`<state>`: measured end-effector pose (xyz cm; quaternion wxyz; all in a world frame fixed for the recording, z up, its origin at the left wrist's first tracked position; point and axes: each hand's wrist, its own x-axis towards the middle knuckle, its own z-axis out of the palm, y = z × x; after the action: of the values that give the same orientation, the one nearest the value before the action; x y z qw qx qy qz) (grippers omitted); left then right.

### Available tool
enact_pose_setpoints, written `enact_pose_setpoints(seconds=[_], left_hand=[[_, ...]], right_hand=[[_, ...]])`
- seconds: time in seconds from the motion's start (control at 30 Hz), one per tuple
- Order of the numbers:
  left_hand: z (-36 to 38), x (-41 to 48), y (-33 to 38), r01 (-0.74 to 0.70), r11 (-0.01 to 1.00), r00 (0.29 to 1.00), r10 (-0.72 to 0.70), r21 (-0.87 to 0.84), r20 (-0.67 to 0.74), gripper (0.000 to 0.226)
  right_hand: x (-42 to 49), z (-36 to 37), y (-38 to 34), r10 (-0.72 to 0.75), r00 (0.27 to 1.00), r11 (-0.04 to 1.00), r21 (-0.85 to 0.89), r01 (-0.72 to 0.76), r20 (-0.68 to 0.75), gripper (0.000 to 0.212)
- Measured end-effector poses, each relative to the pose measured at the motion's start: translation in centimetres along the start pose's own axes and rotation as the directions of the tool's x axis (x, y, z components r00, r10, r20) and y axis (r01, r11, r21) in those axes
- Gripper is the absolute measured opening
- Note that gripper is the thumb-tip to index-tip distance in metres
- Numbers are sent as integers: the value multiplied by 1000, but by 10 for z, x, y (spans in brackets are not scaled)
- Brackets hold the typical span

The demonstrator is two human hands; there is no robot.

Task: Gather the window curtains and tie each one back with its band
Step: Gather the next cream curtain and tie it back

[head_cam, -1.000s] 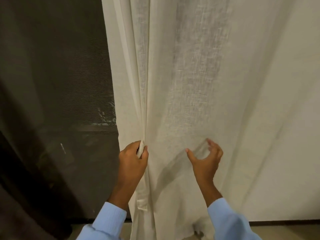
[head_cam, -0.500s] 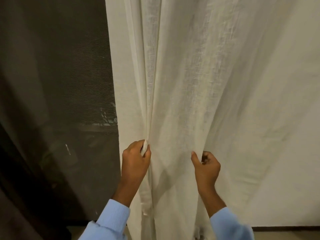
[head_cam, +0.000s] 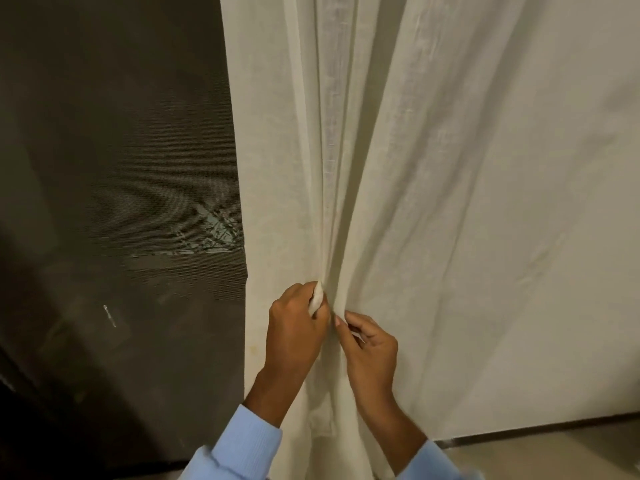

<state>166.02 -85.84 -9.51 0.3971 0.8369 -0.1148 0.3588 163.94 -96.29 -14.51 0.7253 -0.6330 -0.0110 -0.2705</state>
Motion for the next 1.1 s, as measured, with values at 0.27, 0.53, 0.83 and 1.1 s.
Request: enact_pose_setpoints(seconds=[0.27,0.53,0.83,1.1], left_hand=[[-7,2,-1,-14,996,998,20,-92,65,14],[-22,-5,5,-81,994,992,88,-74,94,14],[-33,-9,15,-60,996,980,47,62,194,8],[-32,-9,17,-61,996,975,47,59,216,19]], right_hand=[[-4,11,8,-85,994,987,-133,94,69,33],[-12,14,9,-166,986,972,-167,166,17,41],[-18,9,6,-239,970,939,-266,217,-51,18],[-19,6,15,-264,959,934,-223,280,99,27]])
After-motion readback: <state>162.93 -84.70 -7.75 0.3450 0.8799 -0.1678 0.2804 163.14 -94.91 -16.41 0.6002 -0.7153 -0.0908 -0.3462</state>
